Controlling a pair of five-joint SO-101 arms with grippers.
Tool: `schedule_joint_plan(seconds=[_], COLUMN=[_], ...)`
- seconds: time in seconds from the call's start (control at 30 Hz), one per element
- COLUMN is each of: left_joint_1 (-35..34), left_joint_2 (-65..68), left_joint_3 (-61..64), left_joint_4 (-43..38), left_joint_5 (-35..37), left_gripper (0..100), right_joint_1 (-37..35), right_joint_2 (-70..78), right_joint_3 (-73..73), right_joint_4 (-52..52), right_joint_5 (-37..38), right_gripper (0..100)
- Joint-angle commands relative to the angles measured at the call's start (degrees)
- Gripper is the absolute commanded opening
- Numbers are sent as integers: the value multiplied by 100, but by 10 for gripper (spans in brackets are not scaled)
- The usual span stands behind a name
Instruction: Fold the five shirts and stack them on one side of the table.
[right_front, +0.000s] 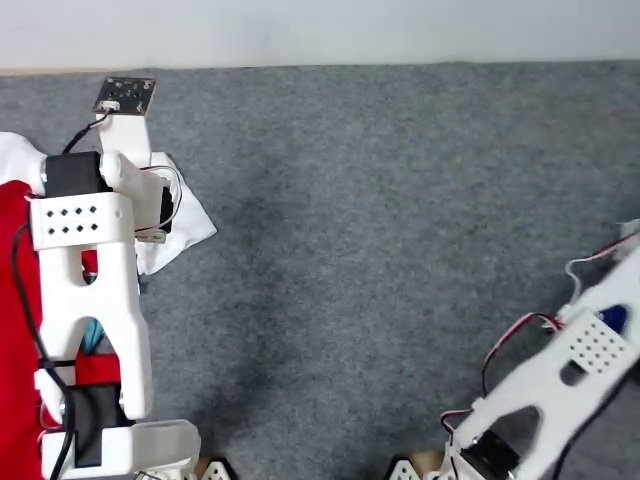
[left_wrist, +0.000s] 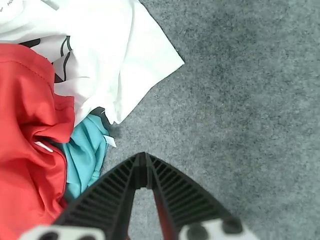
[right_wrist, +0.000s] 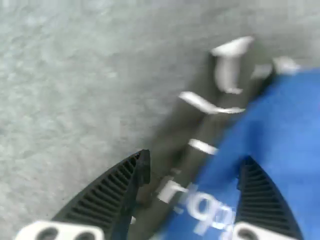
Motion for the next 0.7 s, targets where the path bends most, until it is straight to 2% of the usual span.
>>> schedule_joint_plan(seconds=[0.0,0.1,0.3,0.67], left_joint_1=[18,18,18,18], left_joint_2=[-273,-273,-273,-273], left_joint_3=[-31,-31,-31,-31], left_joint_4=[141,141,141,141], left_joint_5=[0,0,0,0], left_gripper=[4,4,4,4], right_joint_1=[-286,-453,-637,-488], right_joint_2=[180,277,-514,-1903], right_joint_3=[-255,-264,-264,-264], right_joint_4=[-22,-22,391,813], right_joint_5=[-149,-158,-167,-158], right_gripper=[284,284,284,284])
